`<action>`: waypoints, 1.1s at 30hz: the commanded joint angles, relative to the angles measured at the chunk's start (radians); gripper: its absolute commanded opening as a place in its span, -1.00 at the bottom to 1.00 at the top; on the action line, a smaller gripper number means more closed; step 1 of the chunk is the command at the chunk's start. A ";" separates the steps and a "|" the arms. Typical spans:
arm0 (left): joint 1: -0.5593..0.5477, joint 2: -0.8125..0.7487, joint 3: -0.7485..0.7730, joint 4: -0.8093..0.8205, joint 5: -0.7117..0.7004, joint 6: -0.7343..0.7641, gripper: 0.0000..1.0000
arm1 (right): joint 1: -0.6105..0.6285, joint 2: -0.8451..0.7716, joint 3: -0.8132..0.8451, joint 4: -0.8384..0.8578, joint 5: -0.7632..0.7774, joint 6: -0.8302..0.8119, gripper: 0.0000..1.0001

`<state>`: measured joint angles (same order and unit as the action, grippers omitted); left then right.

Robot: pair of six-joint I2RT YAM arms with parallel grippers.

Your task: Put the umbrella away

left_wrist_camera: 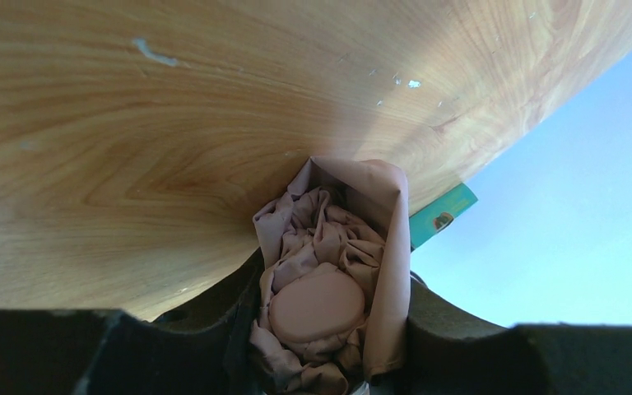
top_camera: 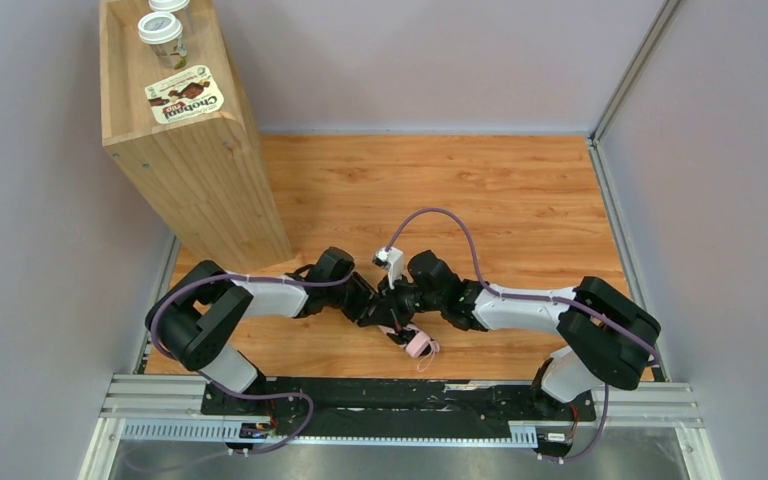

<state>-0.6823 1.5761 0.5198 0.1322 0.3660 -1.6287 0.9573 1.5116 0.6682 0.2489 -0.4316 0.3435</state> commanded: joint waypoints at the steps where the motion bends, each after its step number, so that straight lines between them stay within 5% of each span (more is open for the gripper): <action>1: 0.030 0.097 0.012 -0.299 -0.228 0.085 -1.00 | 0.029 0.001 -0.009 -0.016 0.037 -0.012 -1.00; 12: 0.056 0.150 0.052 -0.361 -0.157 0.072 -1.00 | 0.087 0.154 0.007 -0.155 0.187 0.026 -1.00; 20: 0.064 0.094 0.085 -0.488 -0.203 0.061 -1.00 | 0.185 0.059 0.059 -0.373 0.425 0.029 -0.68; 28: 0.076 0.071 0.083 -0.494 -0.183 0.035 -1.00 | 0.198 -0.037 0.070 -0.445 0.412 0.032 -0.49; 33: 0.075 0.018 0.132 -0.525 -0.228 0.165 -1.00 | 0.198 -0.219 0.180 -0.623 0.415 0.038 -0.30</action>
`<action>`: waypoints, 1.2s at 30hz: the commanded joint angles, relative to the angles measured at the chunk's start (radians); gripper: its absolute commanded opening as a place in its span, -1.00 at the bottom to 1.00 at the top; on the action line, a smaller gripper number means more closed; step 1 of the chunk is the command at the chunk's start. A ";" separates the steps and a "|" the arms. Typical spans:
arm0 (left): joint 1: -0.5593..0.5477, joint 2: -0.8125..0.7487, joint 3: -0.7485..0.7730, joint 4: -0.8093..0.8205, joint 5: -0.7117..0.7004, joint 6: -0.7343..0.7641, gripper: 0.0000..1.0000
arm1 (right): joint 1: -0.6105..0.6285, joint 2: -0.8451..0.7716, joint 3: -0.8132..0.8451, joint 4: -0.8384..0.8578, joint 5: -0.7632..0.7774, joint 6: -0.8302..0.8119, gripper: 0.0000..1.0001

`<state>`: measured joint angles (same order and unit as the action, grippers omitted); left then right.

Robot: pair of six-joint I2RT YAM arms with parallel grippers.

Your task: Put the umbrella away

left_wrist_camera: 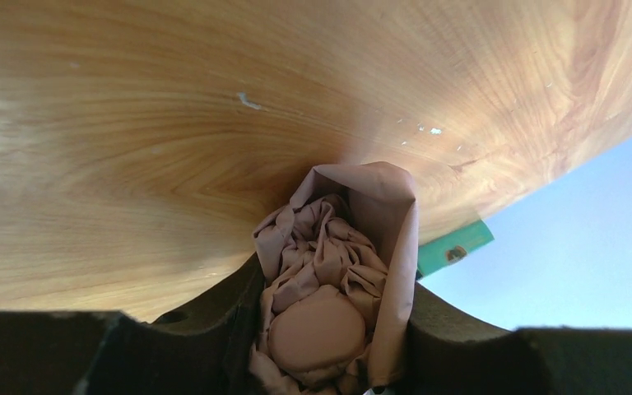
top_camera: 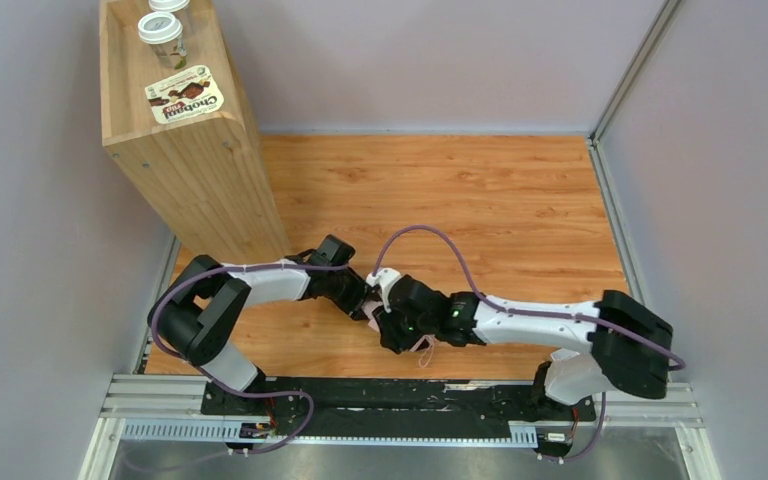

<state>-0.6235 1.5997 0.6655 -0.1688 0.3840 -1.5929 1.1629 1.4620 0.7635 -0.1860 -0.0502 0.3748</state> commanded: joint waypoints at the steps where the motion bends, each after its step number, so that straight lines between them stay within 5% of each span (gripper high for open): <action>1: 0.013 -0.038 -0.011 -0.238 -0.270 0.145 -1.00 | -0.008 -0.230 0.101 -0.214 0.007 0.009 -0.18; 6: 0.013 -0.229 -0.052 -0.077 -0.324 0.357 -1.00 | -0.061 -0.474 0.155 -0.294 0.018 0.052 0.80; 9: 0.013 -0.354 -0.116 0.105 -0.269 0.458 -1.00 | -0.166 -0.497 0.183 -0.360 -0.002 0.076 1.00; 13: 0.011 -0.535 -0.259 0.451 -0.201 0.499 -1.00 | -0.187 -0.441 0.189 -0.333 -0.080 0.075 1.00; 25: 0.011 -0.715 -0.208 0.410 -0.094 0.499 -1.00 | -0.017 -0.089 0.333 -0.221 0.170 0.070 1.00; 31: 0.011 -0.722 -0.185 0.443 -0.053 0.521 -0.88 | -0.015 0.024 0.407 -0.205 0.185 0.096 0.50; 36: 0.013 -0.741 -0.213 0.485 -0.028 0.493 -0.79 | -0.016 0.055 0.412 -0.193 0.248 0.093 0.64</action>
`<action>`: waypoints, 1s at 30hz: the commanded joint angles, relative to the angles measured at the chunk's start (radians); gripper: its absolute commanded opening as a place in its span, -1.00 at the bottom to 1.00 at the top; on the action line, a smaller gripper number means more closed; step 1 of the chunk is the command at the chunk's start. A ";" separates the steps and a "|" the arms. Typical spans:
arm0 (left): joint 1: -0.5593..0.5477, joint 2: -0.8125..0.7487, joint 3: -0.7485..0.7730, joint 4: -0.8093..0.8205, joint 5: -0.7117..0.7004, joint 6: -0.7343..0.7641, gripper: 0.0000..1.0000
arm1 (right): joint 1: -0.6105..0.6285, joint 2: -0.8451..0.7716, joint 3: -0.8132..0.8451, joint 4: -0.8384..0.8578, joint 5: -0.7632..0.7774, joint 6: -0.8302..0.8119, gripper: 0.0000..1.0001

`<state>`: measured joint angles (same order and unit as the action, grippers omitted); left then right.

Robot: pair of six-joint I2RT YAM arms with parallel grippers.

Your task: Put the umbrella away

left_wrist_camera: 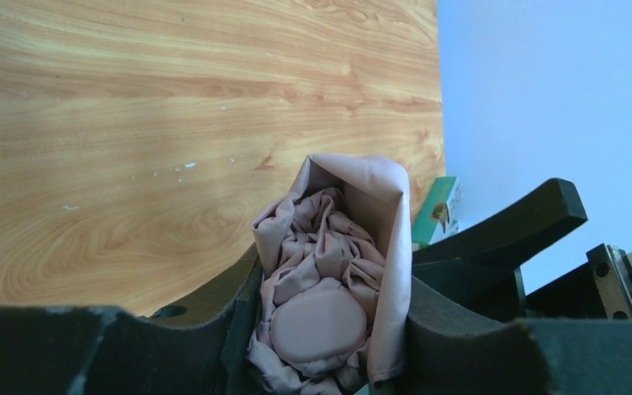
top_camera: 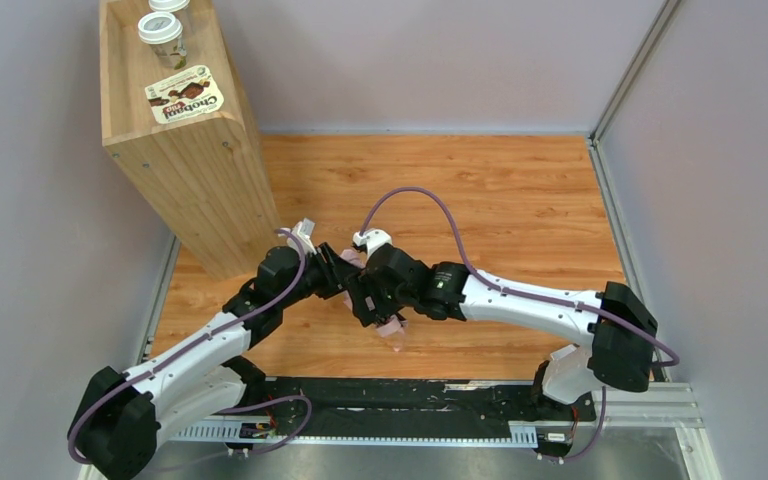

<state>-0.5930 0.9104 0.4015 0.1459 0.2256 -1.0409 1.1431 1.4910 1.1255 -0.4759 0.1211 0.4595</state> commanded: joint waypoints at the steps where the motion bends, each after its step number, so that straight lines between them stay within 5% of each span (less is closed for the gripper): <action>1: -0.019 -0.059 0.042 0.176 0.132 -0.065 -0.79 | 0.003 0.028 0.051 0.095 0.087 0.001 0.75; 9: -0.018 -0.056 0.033 0.213 0.164 -0.100 -0.77 | 0.003 0.095 0.121 0.019 0.207 -0.002 0.84; 13: -0.019 -0.045 0.036 0.225 0.184 -0.102 -0.67 | 0.001 0.098 0.135 0.013 0.221 -0.001 0.65; 19: -0.016 -0.110 0.040 0.181 0.138 -0.068 0.20 | -0.003 -0.012 -0.033 0.175 0.152 0.016 -0.07; 21: -0.013 -0.163 0.051 0.098 0.104 -0.038 0.41 | -0.009 -0.064 -0.111 0.230 0.128 0.019 -0.09; 26: -0.008 -0.260 0.100 -0.106 -0.032 0.068 0.43 | -0.087 -0.190 -0.285 0.359 -0.052 0.054 -0.12; 30: -0.008 -0.369 0.157 -0.350 -0.204 0.160 0.45 | -0.287 -0.236 -0.388 0.467 -0.381 0.120 -0.08</action>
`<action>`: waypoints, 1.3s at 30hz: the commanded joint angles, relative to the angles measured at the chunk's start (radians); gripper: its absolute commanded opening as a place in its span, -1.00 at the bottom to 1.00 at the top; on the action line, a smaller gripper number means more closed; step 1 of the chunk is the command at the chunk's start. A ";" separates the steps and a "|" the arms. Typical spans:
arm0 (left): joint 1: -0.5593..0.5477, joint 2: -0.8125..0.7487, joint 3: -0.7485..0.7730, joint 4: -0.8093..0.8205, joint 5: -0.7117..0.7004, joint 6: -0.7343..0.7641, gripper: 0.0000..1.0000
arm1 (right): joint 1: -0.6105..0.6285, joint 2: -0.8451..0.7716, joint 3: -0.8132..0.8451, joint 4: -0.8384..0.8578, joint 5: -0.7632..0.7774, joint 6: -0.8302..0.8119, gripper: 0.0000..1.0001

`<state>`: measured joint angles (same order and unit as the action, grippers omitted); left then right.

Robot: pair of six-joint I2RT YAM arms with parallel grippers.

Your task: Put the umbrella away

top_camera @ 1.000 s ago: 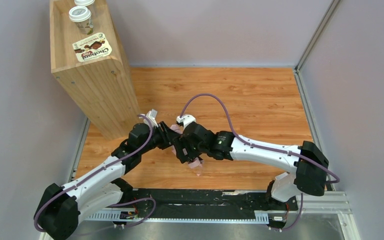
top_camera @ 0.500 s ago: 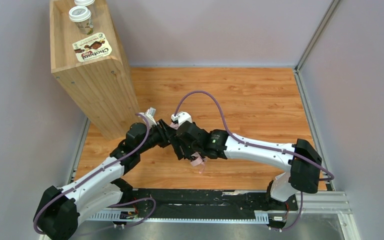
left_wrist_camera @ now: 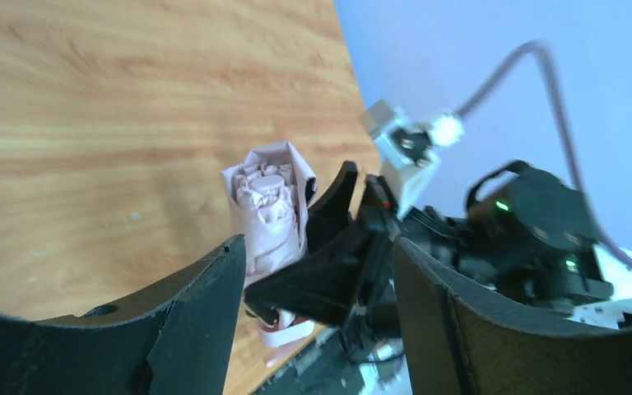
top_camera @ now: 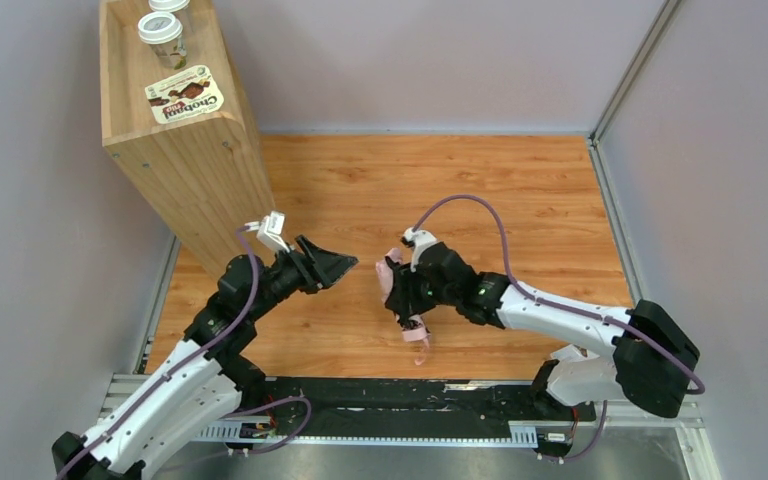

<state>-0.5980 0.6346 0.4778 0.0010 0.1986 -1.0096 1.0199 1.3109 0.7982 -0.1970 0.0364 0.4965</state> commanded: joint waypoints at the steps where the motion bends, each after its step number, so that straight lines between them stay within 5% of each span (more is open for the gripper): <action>1: -0.002 -0.125 0.090 -0.249 -0.194 0.146 0.44 | -0.222 -0.062 -0.065 0.186 -0.335 0.097 -0.07; 9: -0.003 -0.210 0.101 -0.351 -0.173 0.192 0.47 | -0.644 0.183 0.260 -0.145 -0.428 -0.031 0.04; 13: -0.002 -0.233 0.085 -0.332 -0.107 0.175 0.48 | -0.829 0.557 0.690 -0.466 -0.200 -0.173 0.11; 17: -0.003 -0.248 0.094 -0.354 -0.070 0.167 0.49 | -0.869 0.903 1.199 -0.891 0.220 -0.249 0.12; 20: -0.003 -0.265 0.087 -0.368 -0.050 0.157 0.50 | -0.897 1.065 1.449 -1.013 0.300 -0.272 0.16; 29: -0.003 -0.260 0.076 -0.351 -0.030 0.140 0.50 | -0.928 1.042 1.391 -0.768 0.235 -0.403 0.41; 33: -0.003 -0.240 0.094 -0.335 -0.013 0.143 0.51 | -0.919 1.010 1.461 -0.860 0.298 -0.368 0.91; 39: -0.003 -0.231 0.154 -0.369 -0.064 0.189 0.52 | -0.851 0.678 1.252 -0.903 0.332 -0.274 1.00</action>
<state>-0.6006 0.3981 0.5617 -0.3683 0.1555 -0.8619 0.1085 2.3127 2.1498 -1.0641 0.3161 0.1589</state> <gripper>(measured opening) 0.758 0.998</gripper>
